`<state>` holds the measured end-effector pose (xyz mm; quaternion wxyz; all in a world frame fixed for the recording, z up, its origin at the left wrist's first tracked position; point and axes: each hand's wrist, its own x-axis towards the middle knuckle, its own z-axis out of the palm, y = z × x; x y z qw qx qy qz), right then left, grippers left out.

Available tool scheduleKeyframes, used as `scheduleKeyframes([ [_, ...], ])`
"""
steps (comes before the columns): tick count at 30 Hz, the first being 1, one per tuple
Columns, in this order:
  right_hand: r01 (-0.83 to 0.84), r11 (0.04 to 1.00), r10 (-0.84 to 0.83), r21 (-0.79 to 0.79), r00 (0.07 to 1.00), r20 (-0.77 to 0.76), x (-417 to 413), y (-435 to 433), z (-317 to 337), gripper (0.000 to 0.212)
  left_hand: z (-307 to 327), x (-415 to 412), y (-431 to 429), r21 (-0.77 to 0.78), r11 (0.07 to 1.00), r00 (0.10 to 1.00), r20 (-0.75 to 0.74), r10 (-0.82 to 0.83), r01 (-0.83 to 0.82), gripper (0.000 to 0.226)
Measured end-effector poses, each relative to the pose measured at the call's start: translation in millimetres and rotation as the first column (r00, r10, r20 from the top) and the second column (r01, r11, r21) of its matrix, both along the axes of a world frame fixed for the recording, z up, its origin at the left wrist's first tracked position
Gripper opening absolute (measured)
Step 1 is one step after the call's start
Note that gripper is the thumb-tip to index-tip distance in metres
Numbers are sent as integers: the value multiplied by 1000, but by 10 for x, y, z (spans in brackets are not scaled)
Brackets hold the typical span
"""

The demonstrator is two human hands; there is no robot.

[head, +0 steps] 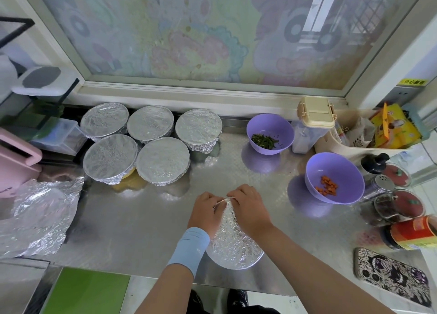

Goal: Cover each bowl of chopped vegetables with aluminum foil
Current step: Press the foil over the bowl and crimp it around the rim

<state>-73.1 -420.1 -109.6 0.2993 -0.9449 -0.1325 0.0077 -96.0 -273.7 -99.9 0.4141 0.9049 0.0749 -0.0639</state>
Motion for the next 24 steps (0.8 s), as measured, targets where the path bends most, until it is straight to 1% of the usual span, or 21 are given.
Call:
scheduleKeyframes([
  [3,-66,998,66,-9,997,26,3,34,25,16,-3,-120,6,59,996,992,113,54,-61,22],
  [5,-76,997,76,3,997,11,6,48,22,13,-38,-171,15,75,993,986,151,75,-87,19],
  [8,-46,998,47,49,999,-11,42,61,-16,13,-43,-181,13,53,989,985,107,132,-138,20],
  [11,-51,996,53,77,998,-26,79,78,-18,12,-27,-182,4,77,982,984,75,164,-170,23],
  [15,-86,994,87,72,996,-23,95,88,19,16,8,-184,-22,183,977,989,112,94,-113,24],
  [18,-119,992,119,42,993,11,50,73,46,26,16,-158,-58,160,983,989,132,64,-85,21],
  [19,-101,995,100,26,995,27,26,61,51,25,4,-158,-64,146,985,988,130,79,-98,20],
  [21,-33,999,33,3,998,47,-16,23,48,18,-13,-173,-75,125,979,983,110,145,-159,20],
  [24,19,1000,-20,6,997,74,-22,-19,26,13,-16,-213,-107,152,971,981,97,169,-183,22],
])
